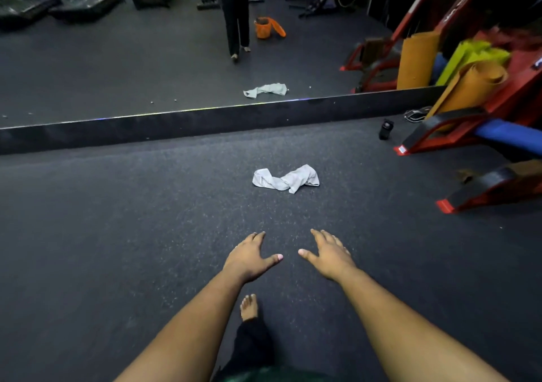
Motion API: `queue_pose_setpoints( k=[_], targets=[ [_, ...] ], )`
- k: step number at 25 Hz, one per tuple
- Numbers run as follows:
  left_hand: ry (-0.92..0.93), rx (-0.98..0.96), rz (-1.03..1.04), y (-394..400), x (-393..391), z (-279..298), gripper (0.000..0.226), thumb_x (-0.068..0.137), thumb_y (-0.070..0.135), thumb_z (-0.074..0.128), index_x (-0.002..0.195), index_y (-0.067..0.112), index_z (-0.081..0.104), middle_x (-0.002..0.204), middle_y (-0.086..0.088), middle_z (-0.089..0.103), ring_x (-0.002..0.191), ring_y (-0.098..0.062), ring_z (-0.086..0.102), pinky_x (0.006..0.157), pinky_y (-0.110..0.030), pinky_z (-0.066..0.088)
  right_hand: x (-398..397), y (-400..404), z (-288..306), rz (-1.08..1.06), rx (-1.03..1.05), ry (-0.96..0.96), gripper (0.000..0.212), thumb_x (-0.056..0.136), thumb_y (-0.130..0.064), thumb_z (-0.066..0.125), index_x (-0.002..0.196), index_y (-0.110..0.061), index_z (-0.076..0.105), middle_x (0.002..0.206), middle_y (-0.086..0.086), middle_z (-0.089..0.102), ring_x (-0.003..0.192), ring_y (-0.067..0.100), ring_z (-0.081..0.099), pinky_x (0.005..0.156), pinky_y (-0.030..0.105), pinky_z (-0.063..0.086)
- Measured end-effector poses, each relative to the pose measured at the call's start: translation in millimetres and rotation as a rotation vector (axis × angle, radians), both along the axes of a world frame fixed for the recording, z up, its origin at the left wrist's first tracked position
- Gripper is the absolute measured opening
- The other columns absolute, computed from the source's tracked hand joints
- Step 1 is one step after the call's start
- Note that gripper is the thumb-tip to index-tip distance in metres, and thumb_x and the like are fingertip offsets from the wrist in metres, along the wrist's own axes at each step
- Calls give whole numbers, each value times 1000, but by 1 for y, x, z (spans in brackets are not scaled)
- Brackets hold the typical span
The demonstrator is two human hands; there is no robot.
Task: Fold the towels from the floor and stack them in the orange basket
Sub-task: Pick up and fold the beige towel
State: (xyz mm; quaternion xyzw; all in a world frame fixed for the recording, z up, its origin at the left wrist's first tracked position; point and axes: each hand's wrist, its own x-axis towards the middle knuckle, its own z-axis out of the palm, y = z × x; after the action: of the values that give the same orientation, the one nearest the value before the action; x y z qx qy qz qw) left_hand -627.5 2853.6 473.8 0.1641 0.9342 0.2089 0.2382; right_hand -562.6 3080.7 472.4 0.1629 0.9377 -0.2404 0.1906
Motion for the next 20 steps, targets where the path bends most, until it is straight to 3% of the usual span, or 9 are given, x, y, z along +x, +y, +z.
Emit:
queue_pose_setpoints(
  k=[13, 20],
  targets=[
    [-112, -78, -139, 41, -366, -31, 106, 80, 83, 51, 160, 20, 24, 166, -4, 29, 151, -23, 31, 121, -40, 32, -338, 44, -16, -82, -22, -68, 83, 94, -70, 47, 161, -29, 19, 168, 3, 19, 154, 29, 16, 122, 51, 24],
    [-199, -137, -144, 113, -537, -90, 102, 85, 78, 53, 161, 19, 22, 167, -7, 25, 152, -24, 28, 122, -40, 29, -502, 117, -104, -136, -76, -154, 80, 94, -69, 48, 159, -27, 25, 165, 2, 28, 152, 27, 22, 120, 48, 27]
  ],
)
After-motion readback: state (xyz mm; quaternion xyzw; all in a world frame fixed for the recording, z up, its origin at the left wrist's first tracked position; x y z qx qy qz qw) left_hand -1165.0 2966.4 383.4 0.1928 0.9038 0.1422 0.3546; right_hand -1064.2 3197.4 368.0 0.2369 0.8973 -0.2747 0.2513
